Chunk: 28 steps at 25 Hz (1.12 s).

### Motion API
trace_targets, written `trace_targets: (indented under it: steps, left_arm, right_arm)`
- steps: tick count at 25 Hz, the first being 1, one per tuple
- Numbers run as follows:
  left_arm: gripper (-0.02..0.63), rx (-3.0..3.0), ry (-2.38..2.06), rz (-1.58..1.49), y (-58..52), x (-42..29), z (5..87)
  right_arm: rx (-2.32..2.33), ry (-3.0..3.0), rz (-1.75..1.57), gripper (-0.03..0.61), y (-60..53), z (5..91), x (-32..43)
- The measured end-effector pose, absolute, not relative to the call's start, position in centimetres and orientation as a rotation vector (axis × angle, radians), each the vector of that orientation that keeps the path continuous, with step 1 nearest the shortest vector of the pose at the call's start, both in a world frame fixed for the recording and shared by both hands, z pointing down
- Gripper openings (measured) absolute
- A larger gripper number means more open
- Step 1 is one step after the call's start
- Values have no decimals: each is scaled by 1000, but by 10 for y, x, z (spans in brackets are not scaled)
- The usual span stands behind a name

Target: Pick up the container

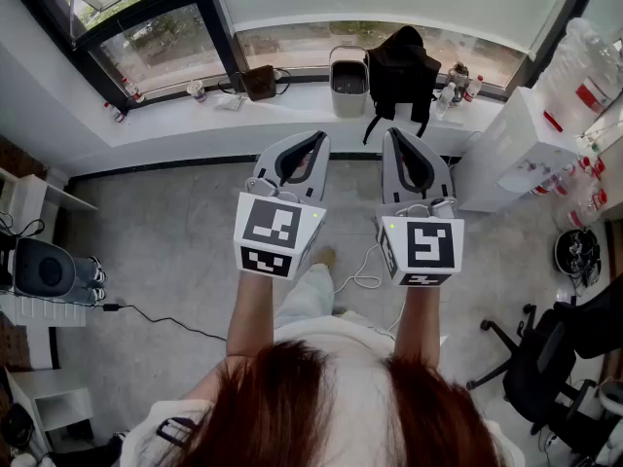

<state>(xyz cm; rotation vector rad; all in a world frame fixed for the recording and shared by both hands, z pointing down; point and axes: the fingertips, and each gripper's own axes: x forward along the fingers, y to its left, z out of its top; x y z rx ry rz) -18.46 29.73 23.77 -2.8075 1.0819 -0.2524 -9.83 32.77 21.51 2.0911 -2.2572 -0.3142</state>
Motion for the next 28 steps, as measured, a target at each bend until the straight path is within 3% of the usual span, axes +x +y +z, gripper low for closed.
trace_targets:
  steps: [28]
  left_arm:
    - [18, -2860, 1034, -258, 126, -131, 237]
  right_arm:
    - [2133, -2269, -147, 25, 170, 217, -49]
